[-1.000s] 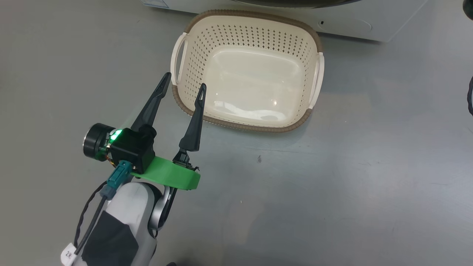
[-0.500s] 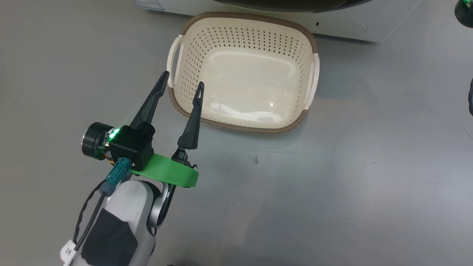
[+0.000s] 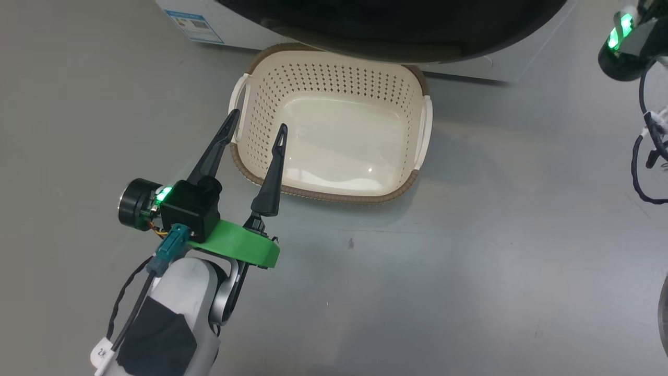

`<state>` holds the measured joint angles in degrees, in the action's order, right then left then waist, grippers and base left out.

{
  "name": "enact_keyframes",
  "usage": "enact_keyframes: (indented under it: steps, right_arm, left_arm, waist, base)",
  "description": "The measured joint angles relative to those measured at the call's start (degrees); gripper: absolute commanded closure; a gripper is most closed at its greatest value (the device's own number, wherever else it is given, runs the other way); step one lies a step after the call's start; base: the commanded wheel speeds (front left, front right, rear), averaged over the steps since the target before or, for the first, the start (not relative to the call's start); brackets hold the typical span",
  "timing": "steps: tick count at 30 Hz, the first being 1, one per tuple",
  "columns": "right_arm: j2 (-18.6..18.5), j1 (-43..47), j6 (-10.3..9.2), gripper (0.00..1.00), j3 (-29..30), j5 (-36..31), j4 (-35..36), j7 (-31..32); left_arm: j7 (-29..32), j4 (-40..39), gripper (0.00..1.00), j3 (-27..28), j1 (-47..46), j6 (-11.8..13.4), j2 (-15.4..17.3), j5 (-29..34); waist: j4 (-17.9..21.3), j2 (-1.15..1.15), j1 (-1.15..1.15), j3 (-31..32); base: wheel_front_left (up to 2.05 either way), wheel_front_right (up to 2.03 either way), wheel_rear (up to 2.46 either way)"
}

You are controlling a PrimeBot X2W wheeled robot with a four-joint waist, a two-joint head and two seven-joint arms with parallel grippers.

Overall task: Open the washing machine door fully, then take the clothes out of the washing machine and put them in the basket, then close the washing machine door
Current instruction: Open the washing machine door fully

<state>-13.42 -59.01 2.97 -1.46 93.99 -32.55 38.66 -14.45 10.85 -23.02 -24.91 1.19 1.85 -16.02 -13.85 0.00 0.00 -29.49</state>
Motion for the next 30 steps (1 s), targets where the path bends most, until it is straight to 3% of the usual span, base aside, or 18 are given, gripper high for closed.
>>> enact_keyframes:
  steps: [14,30]
  right_arm:
    - [3.1,7.0,2.46,1.00,-0.8,2.5,-0.5,4.0]
    - [7.2,15.3,3.45,1.00,-4.8,4.0,0.6,8.6]
  left_arm:
    - [0.0,1.9,0.00,0.1,1.8,-0.5,0.0,0.4]
    - [0.0,3.5,0.00,0.3,4.6,-0.6,0.0,0.5]
  waist:
    - [1.0,0.00,0.00,4.6]
    - [1.0,0.00,0.00,9.9]
  base:
    - [0.00,0.00,0.00]
    - [0.00,0.00,0.00]
